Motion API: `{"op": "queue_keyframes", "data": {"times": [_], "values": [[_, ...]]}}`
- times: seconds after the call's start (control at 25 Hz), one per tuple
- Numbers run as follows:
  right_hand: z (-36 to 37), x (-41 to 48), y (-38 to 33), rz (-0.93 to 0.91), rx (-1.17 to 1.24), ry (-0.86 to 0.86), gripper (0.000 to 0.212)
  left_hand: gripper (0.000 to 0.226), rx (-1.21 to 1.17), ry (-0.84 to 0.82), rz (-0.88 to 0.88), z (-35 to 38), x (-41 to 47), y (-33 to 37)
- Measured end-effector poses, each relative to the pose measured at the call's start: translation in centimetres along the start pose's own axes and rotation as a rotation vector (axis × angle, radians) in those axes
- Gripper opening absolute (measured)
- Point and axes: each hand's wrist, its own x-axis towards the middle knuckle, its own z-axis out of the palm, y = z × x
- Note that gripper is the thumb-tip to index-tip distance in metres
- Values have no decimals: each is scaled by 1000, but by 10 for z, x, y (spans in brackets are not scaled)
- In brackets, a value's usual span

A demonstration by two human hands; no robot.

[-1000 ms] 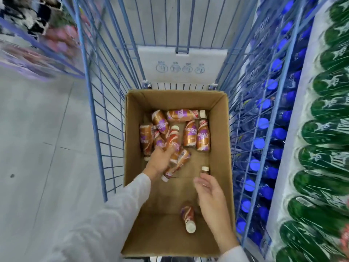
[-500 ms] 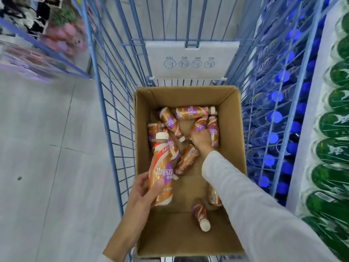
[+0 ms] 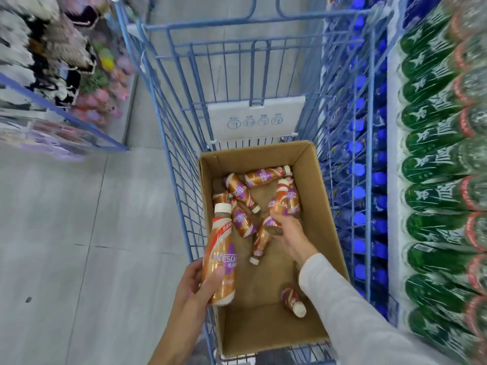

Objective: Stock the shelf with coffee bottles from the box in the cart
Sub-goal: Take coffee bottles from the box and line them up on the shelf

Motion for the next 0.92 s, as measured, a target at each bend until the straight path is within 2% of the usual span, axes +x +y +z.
{"op": "queue_keyframes", "data": {"times": [0.08,0.12,0.28,0.4,0.6,0.8,0.92], "values": [[-9,-68,13,-48,118,-89,38,58,40,-94,41,-5,-14,15],[-12,-101,20,-74,165,-144,39,56,54,-156,57,-6,-21,22],[-13,-212,42,-247,272,-233,70,47,56,-395,123,-3,-55,52],[-22,-279,58,-389,385,-193,83,49,77,-525,165,8,-91,61],[-78,-366,84,-587,532,-96,79,52,171,-687,208,41,-156,44],[-159,-441,136,-795,726,36,79,54,221,-904,195,86,-238,-17],[-209,-484,180,-910,803,96,64,74,322,-1056,193,112,-299,-65]]}}
